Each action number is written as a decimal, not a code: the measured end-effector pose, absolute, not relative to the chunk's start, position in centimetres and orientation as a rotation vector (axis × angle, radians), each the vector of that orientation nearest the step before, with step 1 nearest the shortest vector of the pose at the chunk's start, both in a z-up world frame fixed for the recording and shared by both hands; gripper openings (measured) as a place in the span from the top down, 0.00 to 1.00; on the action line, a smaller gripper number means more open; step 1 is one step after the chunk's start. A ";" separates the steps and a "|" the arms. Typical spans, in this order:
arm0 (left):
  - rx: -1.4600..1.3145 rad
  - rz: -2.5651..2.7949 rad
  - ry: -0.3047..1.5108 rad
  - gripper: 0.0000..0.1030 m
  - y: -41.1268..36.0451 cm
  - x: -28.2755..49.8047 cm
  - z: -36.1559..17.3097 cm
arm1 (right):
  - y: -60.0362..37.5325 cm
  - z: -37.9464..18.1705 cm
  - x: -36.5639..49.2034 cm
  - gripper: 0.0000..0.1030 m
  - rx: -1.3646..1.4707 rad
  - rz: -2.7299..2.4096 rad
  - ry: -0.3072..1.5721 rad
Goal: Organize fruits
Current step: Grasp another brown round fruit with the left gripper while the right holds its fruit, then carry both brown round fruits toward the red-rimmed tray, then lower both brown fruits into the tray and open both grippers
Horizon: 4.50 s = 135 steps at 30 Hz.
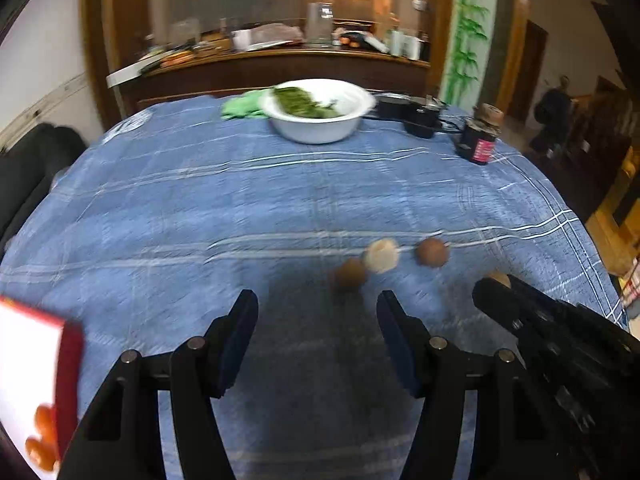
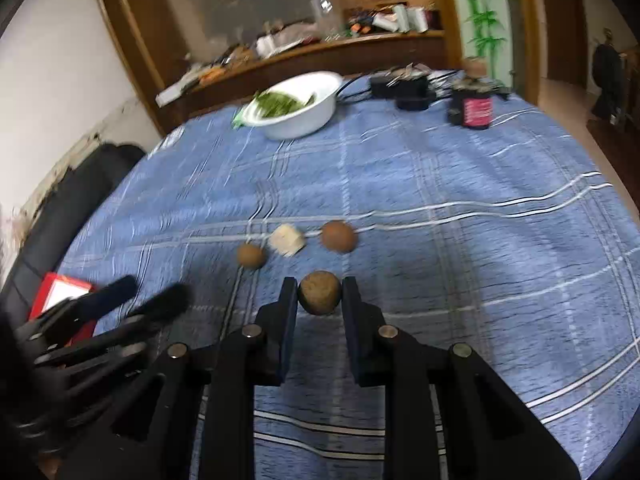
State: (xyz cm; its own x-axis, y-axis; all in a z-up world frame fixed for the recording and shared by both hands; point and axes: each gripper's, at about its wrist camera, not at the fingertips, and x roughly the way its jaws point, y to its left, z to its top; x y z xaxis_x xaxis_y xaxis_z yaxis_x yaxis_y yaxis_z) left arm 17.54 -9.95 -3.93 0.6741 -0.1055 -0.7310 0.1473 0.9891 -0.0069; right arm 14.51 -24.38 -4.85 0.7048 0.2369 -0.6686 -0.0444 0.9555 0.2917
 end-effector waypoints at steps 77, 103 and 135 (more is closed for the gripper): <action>-0.034 -0.082 0.841 0.81 -0.9 1.4 -2.6 | -16.2 -3.4 1.1 0.77 0.123 0.295 0.767; -0.194 0.292 0.801 0.82 15.9 -1.3 -2.0 | 0.2 -0.3 2.3 0.76 -0.034 0.614 0.718; -0.203 0.382 0.860 0.82 18.8 -0.3 -3.6 | 8.5 -2.8 7.7 0.76 -0.079 0.671 0.789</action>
